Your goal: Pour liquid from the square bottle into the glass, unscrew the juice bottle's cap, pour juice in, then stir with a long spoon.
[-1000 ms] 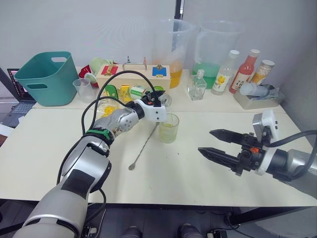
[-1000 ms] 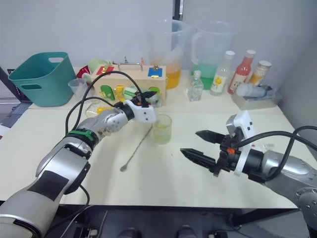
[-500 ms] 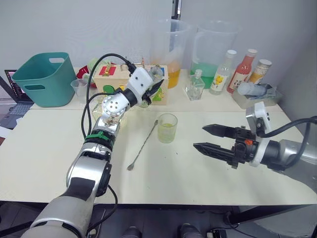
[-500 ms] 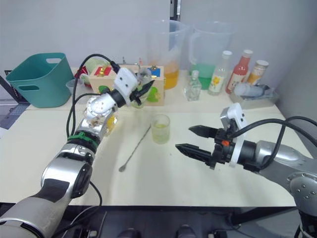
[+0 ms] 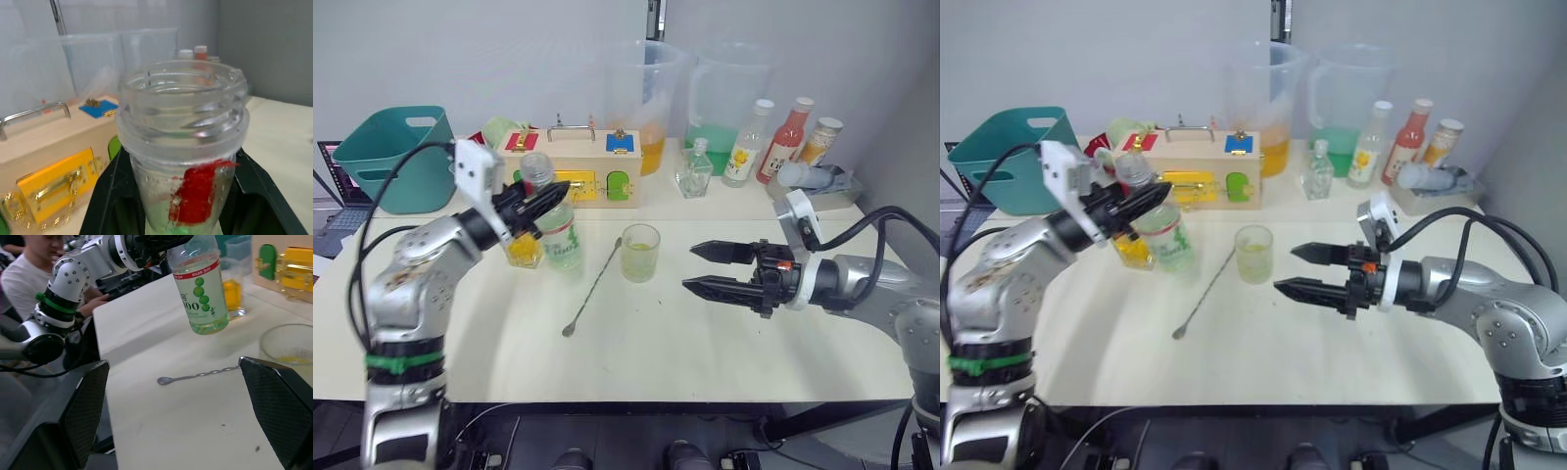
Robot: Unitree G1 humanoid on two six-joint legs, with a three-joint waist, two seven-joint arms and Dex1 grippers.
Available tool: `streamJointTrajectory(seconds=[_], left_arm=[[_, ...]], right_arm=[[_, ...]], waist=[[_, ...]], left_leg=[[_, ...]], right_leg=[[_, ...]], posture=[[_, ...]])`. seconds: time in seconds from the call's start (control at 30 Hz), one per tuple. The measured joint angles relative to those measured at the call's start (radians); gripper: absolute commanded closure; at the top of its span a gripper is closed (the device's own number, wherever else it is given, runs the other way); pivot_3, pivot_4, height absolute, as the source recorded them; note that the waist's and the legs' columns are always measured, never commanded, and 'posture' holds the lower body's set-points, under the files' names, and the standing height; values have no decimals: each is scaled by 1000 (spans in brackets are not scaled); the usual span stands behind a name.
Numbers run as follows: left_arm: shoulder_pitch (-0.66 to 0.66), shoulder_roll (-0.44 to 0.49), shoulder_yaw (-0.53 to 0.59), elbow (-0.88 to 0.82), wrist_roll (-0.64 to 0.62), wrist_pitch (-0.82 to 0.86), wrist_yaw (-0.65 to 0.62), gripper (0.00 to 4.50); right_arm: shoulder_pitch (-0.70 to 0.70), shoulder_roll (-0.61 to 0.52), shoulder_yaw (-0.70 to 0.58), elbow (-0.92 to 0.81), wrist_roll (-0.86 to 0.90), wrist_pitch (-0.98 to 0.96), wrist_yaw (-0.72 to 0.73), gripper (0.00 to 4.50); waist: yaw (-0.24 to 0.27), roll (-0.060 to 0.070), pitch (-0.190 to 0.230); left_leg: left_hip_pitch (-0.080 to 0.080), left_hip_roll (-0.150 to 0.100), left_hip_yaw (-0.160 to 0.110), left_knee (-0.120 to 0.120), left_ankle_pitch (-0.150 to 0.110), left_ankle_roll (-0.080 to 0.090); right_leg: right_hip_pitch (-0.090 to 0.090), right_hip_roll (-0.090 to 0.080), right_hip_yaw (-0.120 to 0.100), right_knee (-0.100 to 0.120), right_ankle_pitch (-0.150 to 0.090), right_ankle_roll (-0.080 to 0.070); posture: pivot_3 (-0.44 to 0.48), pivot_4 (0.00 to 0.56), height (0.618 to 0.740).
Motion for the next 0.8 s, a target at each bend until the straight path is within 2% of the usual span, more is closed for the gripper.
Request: streamJointTrajectory(seconds=[0.1,0.2,0.33,0.43,0.57,0.8], left_arm=[[146,34,89,-107,-80,68,-2,3258],[226,70,167,-153,-108,75,6,3258],[246,86,264,-150,-127,90,64,3258],[255,115,330,-73,-96,81,117,3258],[202,146,324,88,-1,1,158,3258],[-78,160,161,441,163,-157,180,3258]], right_arm=[[-36,21,56,49,-45,0,76,13],[-70,53,95,77,-79,0,134,13],[-88,77,112,101,-116,-1,181,13],[-88,90,115,115,-144,-1,201,13],[-84,103,114,115,-162,-1,210,13],[-68,115,102,76,-164,1,197,13]], waist=[[2,0,0],[7,0,0],[17,-1,0],[13,-1,0],[14,-1,0],[30,-3,0]], left_leg=[[0,0,0,0,0,0],[0,0,0,0,0,0],[0,0,0,0,0,0],[0,0,0,-1,0,0],[0,0,0,-1,0,0],[0,0,0,-1,0,0]], right_leg=[[0,0,0,0,0,-1],[0,0,0,0,0,-1],[1,0,0,-1,0,-1],[0,0,0,-1,0,-1],[0,0,0,-1,0,-1],[-1,0,-1,-1,0,-1]], posture=[[0,150,740],[0,150,740],[0,150,740],[0,150,740],[0,150,740],[0,150,740]])
